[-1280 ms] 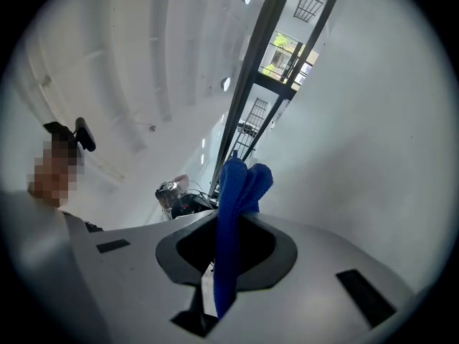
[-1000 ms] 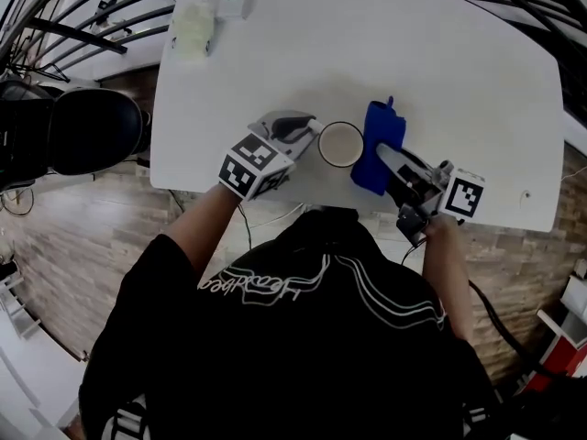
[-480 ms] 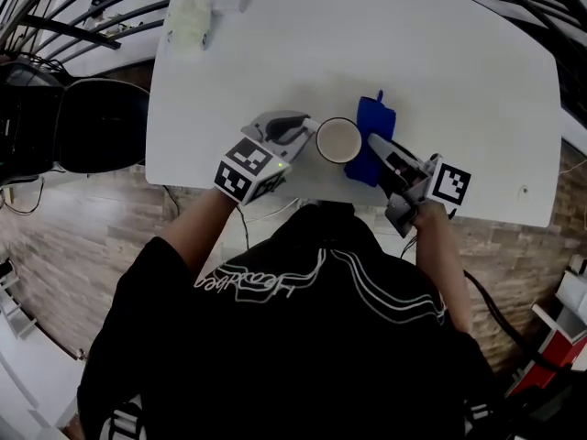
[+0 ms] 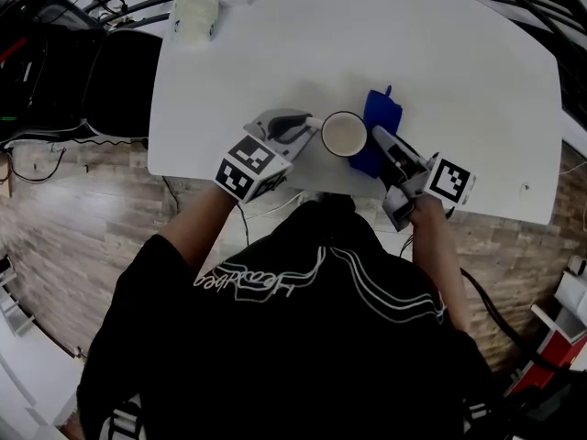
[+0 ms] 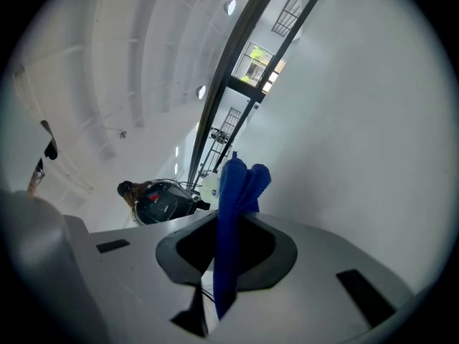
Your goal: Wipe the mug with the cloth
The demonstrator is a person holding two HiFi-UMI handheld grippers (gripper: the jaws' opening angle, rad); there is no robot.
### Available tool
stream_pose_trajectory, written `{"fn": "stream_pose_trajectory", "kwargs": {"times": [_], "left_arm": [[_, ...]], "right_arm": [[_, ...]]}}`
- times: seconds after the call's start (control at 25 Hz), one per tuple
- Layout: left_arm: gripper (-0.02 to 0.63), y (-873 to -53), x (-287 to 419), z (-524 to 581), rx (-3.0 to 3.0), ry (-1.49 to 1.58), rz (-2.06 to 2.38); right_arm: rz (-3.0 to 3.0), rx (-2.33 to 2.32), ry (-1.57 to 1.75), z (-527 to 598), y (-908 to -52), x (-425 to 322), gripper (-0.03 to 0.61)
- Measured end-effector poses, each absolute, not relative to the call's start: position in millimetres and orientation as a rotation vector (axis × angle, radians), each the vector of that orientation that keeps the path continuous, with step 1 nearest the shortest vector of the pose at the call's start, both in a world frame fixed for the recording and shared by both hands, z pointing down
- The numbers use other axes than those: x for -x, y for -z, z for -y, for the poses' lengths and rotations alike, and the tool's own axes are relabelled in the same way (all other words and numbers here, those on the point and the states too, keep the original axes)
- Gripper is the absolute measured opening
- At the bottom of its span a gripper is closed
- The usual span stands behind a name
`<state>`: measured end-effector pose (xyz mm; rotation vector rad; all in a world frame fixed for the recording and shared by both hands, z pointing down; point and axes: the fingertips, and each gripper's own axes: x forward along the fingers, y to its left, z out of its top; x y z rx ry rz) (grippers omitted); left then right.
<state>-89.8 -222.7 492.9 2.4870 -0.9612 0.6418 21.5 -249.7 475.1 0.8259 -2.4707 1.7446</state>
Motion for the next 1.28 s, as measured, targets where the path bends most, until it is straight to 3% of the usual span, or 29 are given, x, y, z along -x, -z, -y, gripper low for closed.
{"fn": "stream_pose_trajectory", "kwargs": {"times": [0.32,1.28], "left_arm": [[0.060,-488.7,85.2,196.7,-2.516,-0.681,0.952],[0.074,-492.5,75.2,154.3,-2.576,-0.807,0.830]], "right_arm": [[2.524,-0.924,-1.854,221.4,-455.2,-48.3,0.048],[2.654,-0.851,-2.124,184.1,-435.0,-31.6,0.048]]}}
